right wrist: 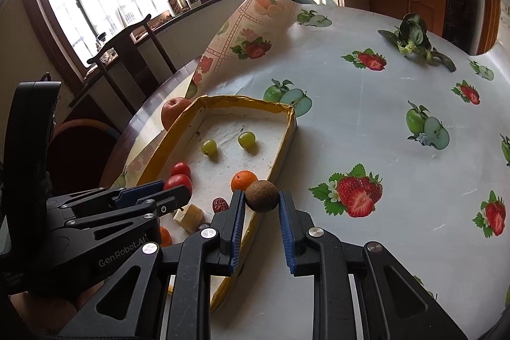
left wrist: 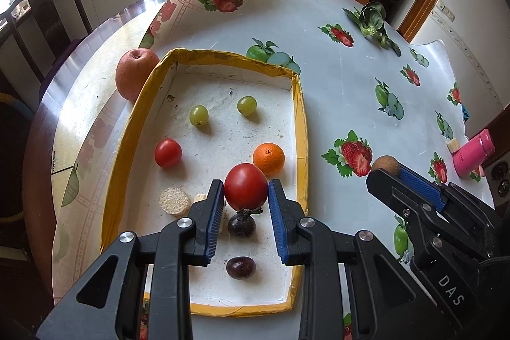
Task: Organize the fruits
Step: 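Carry the tomato and kiwi into the tray and open both tools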
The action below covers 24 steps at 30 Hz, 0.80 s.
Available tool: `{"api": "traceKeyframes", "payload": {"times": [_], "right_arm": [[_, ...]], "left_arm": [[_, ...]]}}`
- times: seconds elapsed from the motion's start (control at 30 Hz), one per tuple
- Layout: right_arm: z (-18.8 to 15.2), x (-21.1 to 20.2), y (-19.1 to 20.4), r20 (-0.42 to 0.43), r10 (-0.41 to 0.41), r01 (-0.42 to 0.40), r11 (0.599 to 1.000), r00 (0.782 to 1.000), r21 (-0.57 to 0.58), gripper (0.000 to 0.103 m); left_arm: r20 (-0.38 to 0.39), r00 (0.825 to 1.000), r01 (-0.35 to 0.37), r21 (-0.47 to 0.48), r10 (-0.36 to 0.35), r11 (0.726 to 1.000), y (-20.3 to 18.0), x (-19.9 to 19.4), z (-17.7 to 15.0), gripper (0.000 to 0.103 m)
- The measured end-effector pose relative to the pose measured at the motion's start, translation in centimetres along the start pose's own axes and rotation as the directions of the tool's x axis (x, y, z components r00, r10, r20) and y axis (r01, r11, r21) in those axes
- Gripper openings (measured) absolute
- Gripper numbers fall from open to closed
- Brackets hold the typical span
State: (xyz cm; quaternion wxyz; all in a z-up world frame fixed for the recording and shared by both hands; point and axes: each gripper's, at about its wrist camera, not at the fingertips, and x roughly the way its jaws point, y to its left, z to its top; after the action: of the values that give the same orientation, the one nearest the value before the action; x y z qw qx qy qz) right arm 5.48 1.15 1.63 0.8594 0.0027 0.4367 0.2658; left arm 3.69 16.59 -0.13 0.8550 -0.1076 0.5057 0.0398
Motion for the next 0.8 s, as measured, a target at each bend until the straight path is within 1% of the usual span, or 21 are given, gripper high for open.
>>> {"api": "traceKeyframes", "payload": {"times": [0.2, 0.43, 0.6, 0.8], "right_arm": [[0.3, 1.0, 0.0, -0.014, 0.013, -0.013, 1.0, 1.0, 0.004, 0.022], [1.6, 3.1, 0.7, -0.034, 0.032, -0.033, 0.999, 0.999, -0.012, 0.022], [3.0, 5.3, 1.3, -0.053, 0.044, -0.046, 0.999, 0.998, -0.028, 0.022], [4.7, 8.4, 2.0, -0.081, 0.045, -0.049, 0.997, 0.996, -0.054, 0.022]], "left_arm": [[-0.013, 1.0, -0.007, -0.013, 0.007, 1.0, 0.8, 0.7, 0.1, 0.026], [-0.036, 0.999, -0.007, -0.06, 0.005, 0.998, 2.9, 1.9, 0.7, 0.026], [-0.039, 0.999, -0.017, -0.07, 0.015, 0.997, 4.0, 3.0, 2.3, 0.026], [-0.035, 0.999, -0.041, -0.062, 0.039, 0.997, 4.5, 4.8, 5.4, 0.026]]}}
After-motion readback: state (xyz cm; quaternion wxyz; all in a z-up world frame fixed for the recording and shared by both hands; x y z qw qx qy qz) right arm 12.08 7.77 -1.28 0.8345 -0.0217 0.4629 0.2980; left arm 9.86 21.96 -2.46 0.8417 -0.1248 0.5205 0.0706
